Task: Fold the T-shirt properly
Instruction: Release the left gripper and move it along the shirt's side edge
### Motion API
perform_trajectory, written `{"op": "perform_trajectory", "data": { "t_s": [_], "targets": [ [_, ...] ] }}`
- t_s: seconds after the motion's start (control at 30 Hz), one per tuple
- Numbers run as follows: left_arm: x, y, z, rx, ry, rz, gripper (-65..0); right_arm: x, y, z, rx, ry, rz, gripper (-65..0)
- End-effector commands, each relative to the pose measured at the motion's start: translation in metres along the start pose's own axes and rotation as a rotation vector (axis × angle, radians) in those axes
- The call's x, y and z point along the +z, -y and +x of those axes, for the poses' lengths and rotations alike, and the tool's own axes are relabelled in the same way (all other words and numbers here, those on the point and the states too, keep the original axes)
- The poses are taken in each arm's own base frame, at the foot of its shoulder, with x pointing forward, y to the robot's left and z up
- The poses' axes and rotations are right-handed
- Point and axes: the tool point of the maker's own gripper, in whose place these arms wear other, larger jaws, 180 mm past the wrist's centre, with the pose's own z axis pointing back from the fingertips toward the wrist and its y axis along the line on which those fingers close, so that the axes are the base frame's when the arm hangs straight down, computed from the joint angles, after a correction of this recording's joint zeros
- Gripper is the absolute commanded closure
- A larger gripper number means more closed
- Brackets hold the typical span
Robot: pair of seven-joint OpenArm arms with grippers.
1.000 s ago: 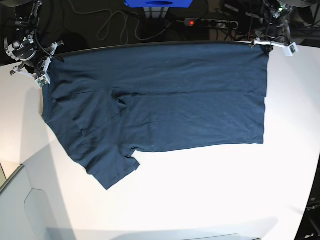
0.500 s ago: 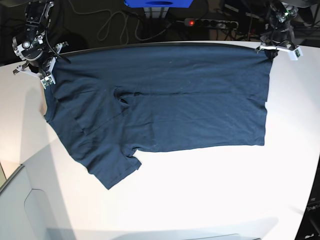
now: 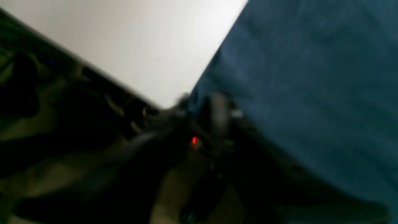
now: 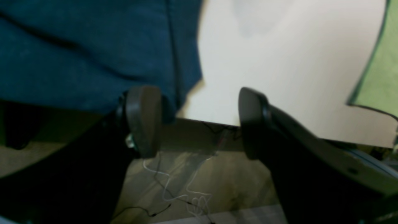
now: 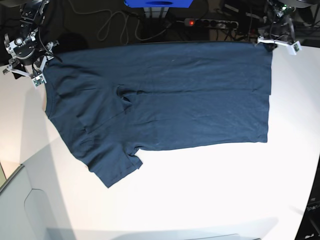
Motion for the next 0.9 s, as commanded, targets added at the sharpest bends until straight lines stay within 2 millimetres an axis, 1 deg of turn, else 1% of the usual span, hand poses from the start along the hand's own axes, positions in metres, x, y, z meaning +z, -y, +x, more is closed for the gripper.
{"op": "perform_trajectory", "data": {
  "t_s": [0.0, 0.03, 0.07, 0.13, 0.2, 0.3, 0.4, 0.43, 0.5, 0.53, 0.57, 0.67, 0.77, 0.83, 0.87],
  "targets": [
    [0.006, 0.0, 0.007, -0.009, 0.029, 0.001, -22.7, 0.005, 0.008, 0.008, 0.032, 0.024, -0.017, -37.3],
    [0.008, 0.003, 0.01, -0.013, 0.04, -0.002, -26.7, 0.005, 0.011, 0.011, 0.029, 0.034, -0.024, -37.3],
    [0.01, 0.004, 0.013, -0.017, 0.048, -0.003, -29.4, 0.005, 0.012, 0.014, 0.027, 0.039, -0.028, -37.3],
    [0.012, 0.006, 0.017, -0.024, 0.06, -0.006, -32.5, 0.006, 0.014, 0.017, 0.026, 0.046, -0.033, -37.3],
    [0.015, 0.01, 0.022, -0.029, 0.077, -0.01, -32.8, 0.007, 0.016, 0.019, 0.028, 0.054, -0.038, -37.3],
    [0.021, 0.017, 0.036, -0.045, 0.118, -0.021, -32.8, 0.012, 0.025, 0.036, 0.025, 0.094, -0.072, -37.3],
    [0.027, 0.025, 0.054, -0.068, 0.174, -0.034, -32.8, 0.018, 0.035, 0.056, 0.025, 0.144, -0.106, -37.3],
    [0.028, 0.03, 0.064, -0.071, 0.202, -0.045, -32.8, 0.02, 0.04, 0.064, 0.021, 0.165, -0.121, -37.3],
    [0.024, 0.038, 0.078, -0.06, 0.239, -0.059, -33.0, 0.02, 0.048, 0.081, 0.014, 0.203, -0.137, -37.3],
    [0.022, 0.043, 0.088, -0.061, 0.265, -0.07, -33.1, 0.021, 0.049, 0.089, 0.017, 0.22, -0.139, -37.3],
    [0.02, 0.046, 0.103, -0.074, 0.3, -0.082, -33.1, 0.021, 0.049, 0.098, 0.023, 0.239, -0.138, -37.3],
    [0.01, 0.06, 0.14, -0.071, 0.377, -0.12, -33.2, 0.022, 0.048, 0.117, 0.041, 0.28, -0.136, -37.3],
    [-0.004, 0.079, 0.183, -0.072, 0.452, -0.174, -33.2, 0.023, 0.043, 0.128, 0.058, 0.305, -0.126, -37.3],
    [-0.019, 0.094, 0.206, -0.104, 0.465, -0.199, -33.2, 0.022, 0.039, 0.133, 0.071, 0.313, -0.117, -37.3],
    [-0.029, 0.101, 0.213, -0.119, 0.459, -0.204, -33.2, 0.022, 0.037, 0.134, 0.074, 0.315, -0.112, -37.3]
  ]
}}
